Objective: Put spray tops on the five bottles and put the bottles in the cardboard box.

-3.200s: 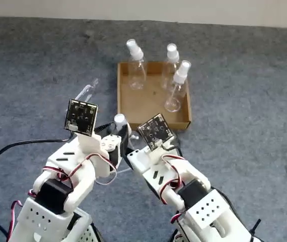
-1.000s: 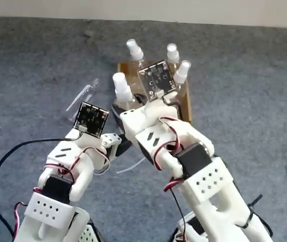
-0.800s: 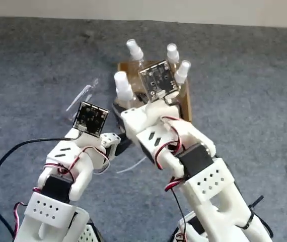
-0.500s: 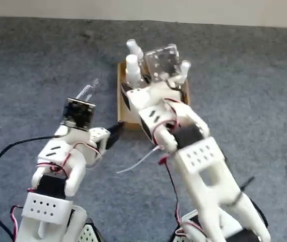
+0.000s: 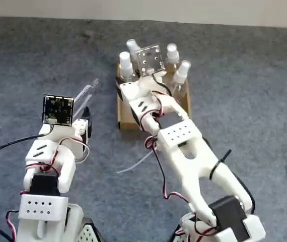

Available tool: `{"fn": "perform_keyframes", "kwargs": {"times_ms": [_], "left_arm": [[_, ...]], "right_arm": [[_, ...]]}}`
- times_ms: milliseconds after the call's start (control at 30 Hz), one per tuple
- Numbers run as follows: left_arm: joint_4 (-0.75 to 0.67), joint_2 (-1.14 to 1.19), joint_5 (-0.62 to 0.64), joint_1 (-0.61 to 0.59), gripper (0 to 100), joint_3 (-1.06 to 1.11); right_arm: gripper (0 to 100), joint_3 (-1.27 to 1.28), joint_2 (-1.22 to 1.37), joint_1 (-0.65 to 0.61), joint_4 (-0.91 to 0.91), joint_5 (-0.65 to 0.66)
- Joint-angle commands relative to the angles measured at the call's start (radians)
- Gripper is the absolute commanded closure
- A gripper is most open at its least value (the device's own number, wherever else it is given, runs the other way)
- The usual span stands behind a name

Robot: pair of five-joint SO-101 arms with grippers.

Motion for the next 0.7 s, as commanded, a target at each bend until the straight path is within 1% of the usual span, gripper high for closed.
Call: {"fn": "perform_keyframes", "kwargs": {"times_ms": [0,400,533,667], "left_arm": [[-0.025,0.004,-0.002,-0.008,90,-0.007],[-0.025,0.004,-0.002,-0.008,90,-0.005],[-0.025,0.004,-0.002,-0.008,90,-0.005],[-0.023,0.004,-0.002,-0.007,90,-0.005]], "right_arm": [[99.5,-0.065,0.018,0.024,-0.062,0.011],[99.5,-0.067,0.174,0.041,-0.246,0.009],[99.5,-0.068,0.223,0.041,-0.262,0.009],[99.5,-0.128,0.269,0.048,-0.262,0.009]]}}
